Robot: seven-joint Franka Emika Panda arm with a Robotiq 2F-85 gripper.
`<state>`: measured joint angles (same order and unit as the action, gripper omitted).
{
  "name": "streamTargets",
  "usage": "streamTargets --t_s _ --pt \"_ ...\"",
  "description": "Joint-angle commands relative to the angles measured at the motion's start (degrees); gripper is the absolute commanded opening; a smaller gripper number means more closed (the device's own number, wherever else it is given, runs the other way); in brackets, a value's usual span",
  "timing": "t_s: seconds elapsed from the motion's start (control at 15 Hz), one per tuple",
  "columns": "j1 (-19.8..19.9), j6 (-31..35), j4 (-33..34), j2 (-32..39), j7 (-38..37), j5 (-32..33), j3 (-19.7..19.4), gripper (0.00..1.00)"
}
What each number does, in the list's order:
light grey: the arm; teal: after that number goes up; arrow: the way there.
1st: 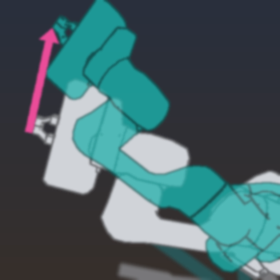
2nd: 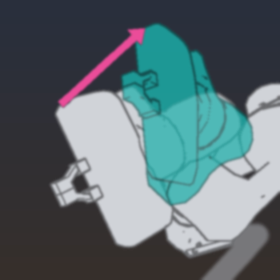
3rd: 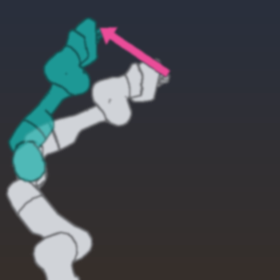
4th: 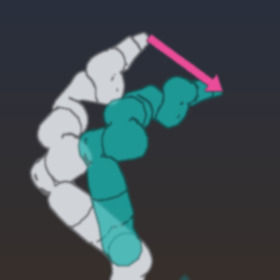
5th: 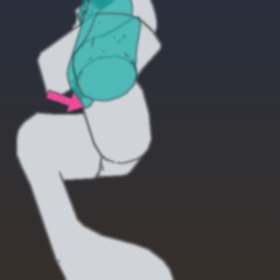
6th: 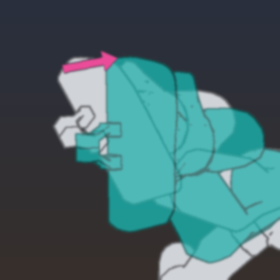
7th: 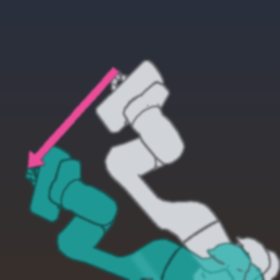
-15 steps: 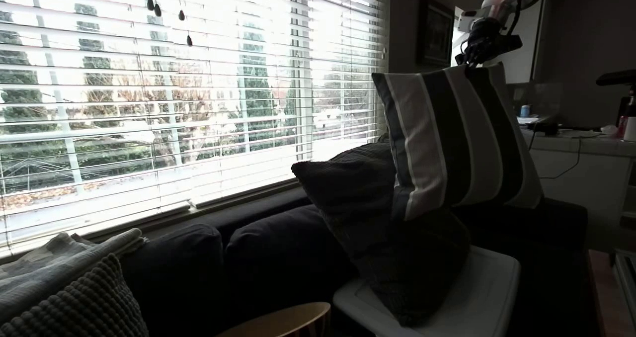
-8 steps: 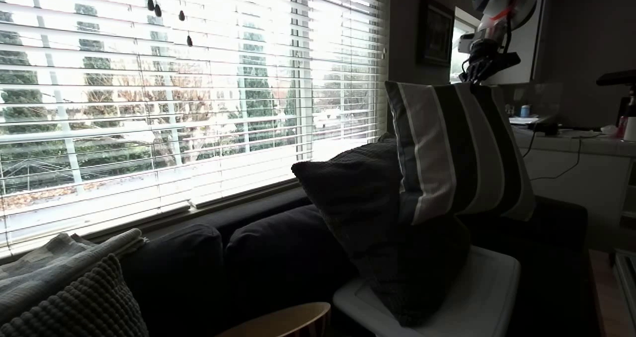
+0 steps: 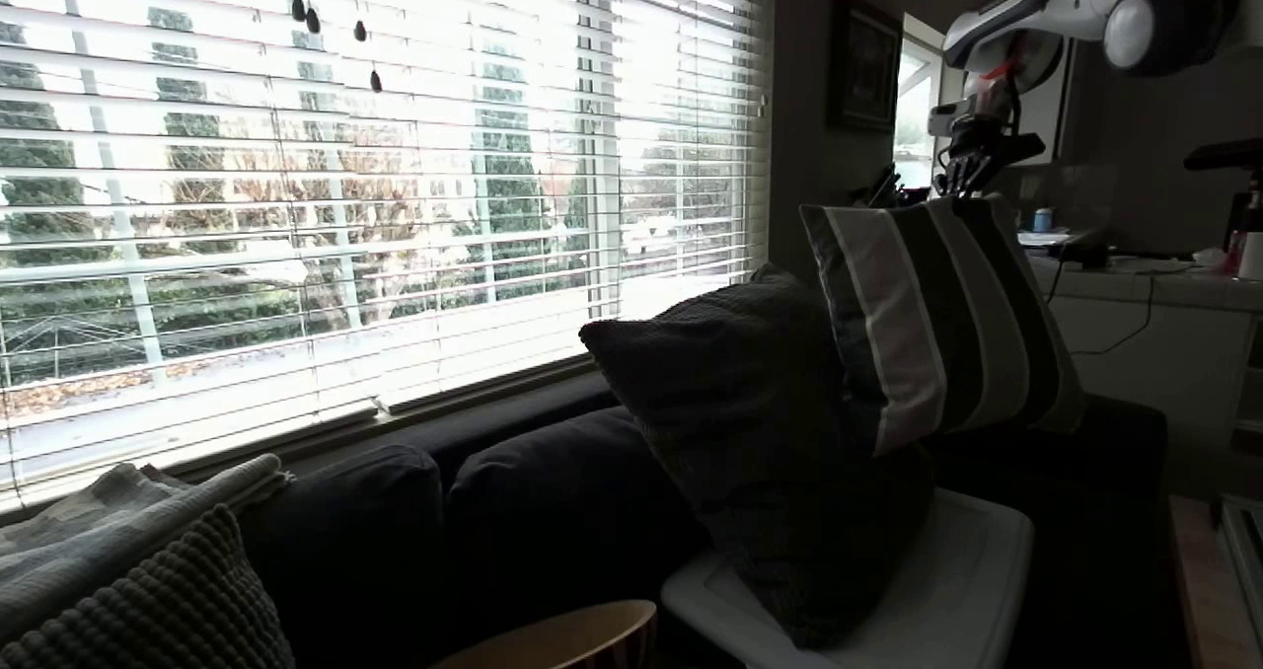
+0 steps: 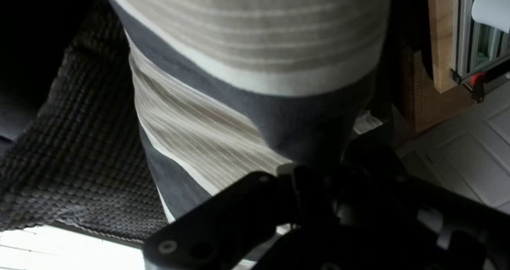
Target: Pick up the striped pillow and move it to the right of the couch
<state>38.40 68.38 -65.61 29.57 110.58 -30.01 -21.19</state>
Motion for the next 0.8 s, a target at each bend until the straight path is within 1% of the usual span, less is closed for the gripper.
streamTargets --t_s 0.0,0.27,0.6,0.67,0.73 --pt "3.91 -2.29 13.84 8.82 0.50 0.66 0.22 0.02" --pt "6.63 -2.29 23.82 16.63 0.72 3.19 -0.20 0.02" --pt "10.35 -4.28 35.29 25.01 1.74 5.26 -0.25 0.02" --pt "12.85 -1.73 33.42 23.66 0.16 10.98 6.18 0.02" --pt "13.67 -1.31 34.83 24.63 -0.71 12.00 7.13 0.02"
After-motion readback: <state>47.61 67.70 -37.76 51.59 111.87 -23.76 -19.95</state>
